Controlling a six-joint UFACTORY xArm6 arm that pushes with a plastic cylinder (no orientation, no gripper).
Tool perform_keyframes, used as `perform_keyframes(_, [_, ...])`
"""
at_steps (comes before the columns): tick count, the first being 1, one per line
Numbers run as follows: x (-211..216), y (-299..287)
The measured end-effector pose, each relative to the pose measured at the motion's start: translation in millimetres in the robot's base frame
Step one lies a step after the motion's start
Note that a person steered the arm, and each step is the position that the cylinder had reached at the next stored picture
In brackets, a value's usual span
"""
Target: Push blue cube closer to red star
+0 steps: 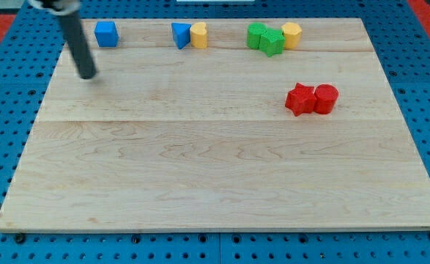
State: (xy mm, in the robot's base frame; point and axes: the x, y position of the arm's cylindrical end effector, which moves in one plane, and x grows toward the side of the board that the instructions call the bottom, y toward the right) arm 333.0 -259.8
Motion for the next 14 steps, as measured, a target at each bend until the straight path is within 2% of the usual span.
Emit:
perform_keyframes(1, [-49,-36])
perform_keyframes(2, [-74,-6])
perform_keyframes(3, [-91,50])
perform_keyframes(7, [-127,53])
perform_keyframes(8, [-128,81])
perform_keyframes(9, [-114,141])
perform_keyframes(11, [-73,159])
perform_keyframes(12, [-44,236])
perform_keyframes(13, [-14,192])
perform_keyframes(14, [-41,165])
